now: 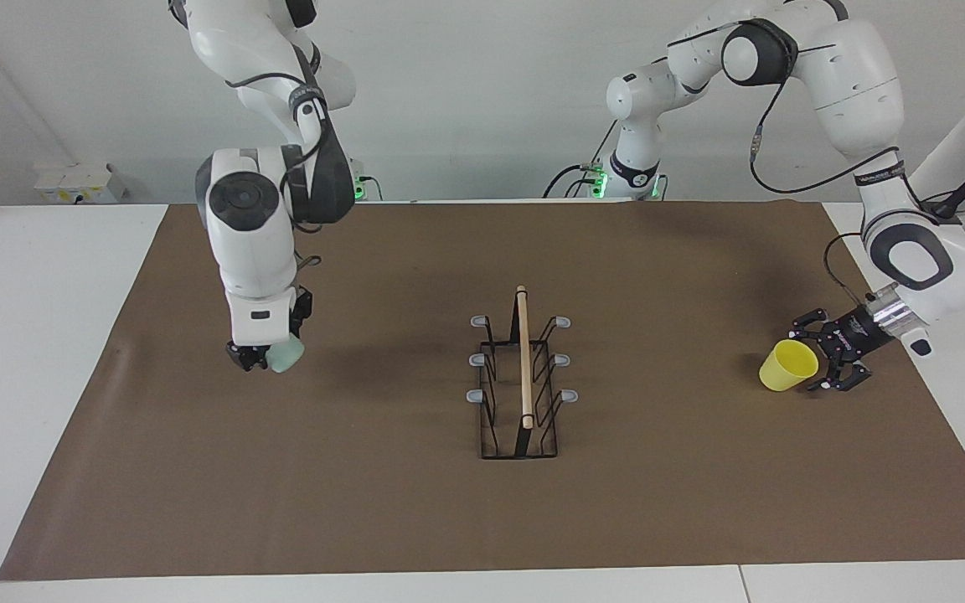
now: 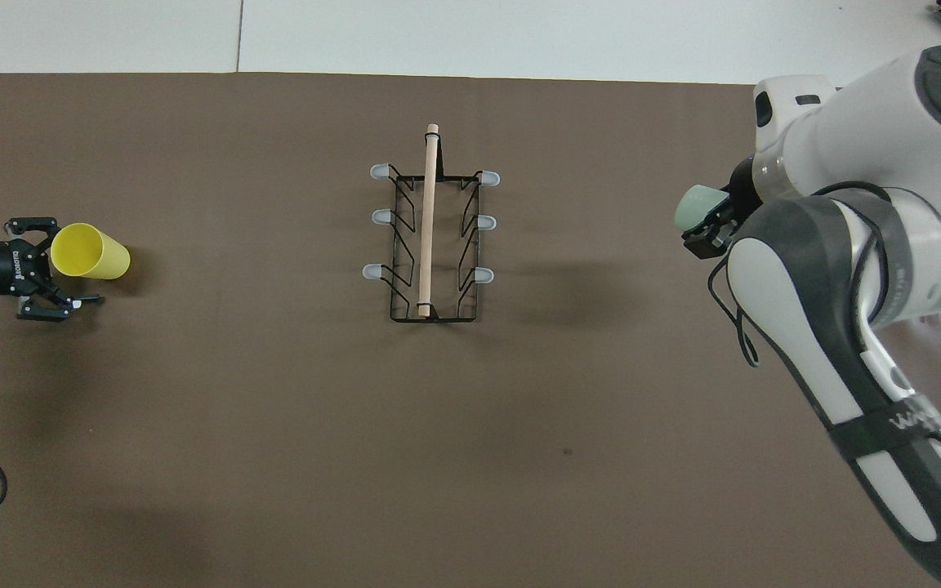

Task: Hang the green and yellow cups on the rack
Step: 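Carry the green cup toward the rack while the left gripper grasps yellow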

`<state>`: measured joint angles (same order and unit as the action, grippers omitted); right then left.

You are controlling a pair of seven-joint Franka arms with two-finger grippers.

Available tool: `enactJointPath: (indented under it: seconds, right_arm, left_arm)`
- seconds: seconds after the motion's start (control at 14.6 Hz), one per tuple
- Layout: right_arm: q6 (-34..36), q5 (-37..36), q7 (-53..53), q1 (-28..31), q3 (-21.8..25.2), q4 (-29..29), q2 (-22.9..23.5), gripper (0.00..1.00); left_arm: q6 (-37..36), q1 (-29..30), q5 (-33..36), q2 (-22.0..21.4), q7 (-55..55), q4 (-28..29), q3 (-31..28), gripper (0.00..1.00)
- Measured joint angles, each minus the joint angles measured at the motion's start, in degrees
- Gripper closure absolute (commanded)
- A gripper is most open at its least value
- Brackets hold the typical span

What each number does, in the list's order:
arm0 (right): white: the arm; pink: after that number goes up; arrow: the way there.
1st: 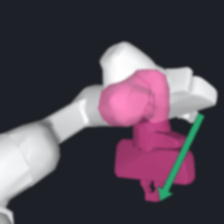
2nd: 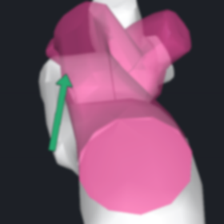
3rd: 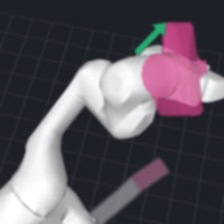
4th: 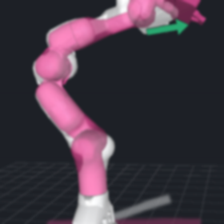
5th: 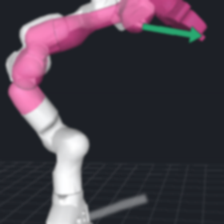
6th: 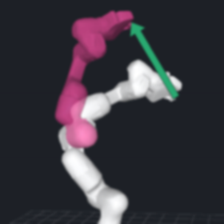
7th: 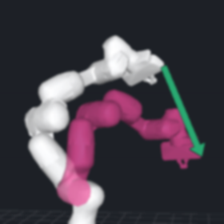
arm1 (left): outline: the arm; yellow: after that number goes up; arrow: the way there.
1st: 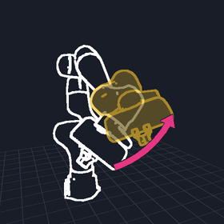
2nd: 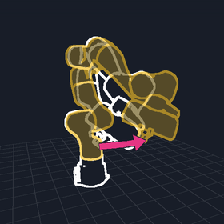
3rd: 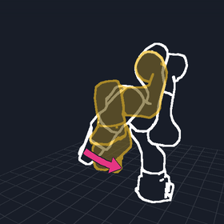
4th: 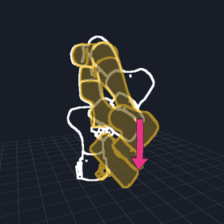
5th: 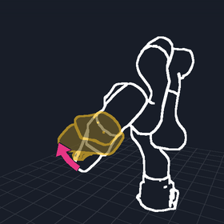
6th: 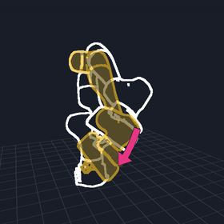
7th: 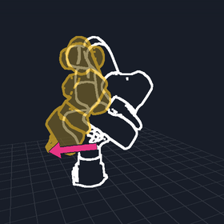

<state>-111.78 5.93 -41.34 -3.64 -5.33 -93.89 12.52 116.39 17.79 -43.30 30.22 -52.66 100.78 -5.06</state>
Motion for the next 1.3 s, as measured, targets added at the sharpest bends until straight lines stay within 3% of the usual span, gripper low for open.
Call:
enactJointPath:
  seconds: [0.27, 0.75, 0.82, 0.89, 0.96, 1.3]
  right_arm:
    - [-3.2, 17.1, -5.3, 0.8, 0.0, -2.7, -4.4, 1.0]
    - [-17.2, 49.0, -23.2, 1.7, 0.0, -11.7, -8.7, 1.0]
    - [-19.4, 54.4, -27.1, 1.7, -0.1, -13.4, -9.3, 1.0]
    - [-21.3, 59.4, -30.9, 1.6, -0.2, -15.0, -10.0, 1.0]
    - [-22.5, 63.9, -34.5, 1.6, -0.2, -16.3, -10.7, 1.0]
    - [-26.2, 84.3, -48.6, 0.3, -0.3, -23.0, -14.7, 1.0]
  left_arm:
    - [0.2, -1.1, -3.4, -0.5, 0.0, 1.1, 0.1, 0.0]
    - [0.3, -2.4, -4.2, -1.7, 0.7, 2.2, 0.5, 0.0]
    - [0.3, -3.0, -4.2, -1.9, 1.1, 2.2, 0.6, 0.05]
    - [0.3, -3.5, -4.2, -2.0, 1.6, 2.2, 0.6, 0.88]
    - [0.3, -3.8, -4.2, -2.1, 2.7, 2.3, 0.6, 1.0]
    - [1.2, -5.9, -4.2, -4.3, 7.7, 3.0, 0.6, 1.0]
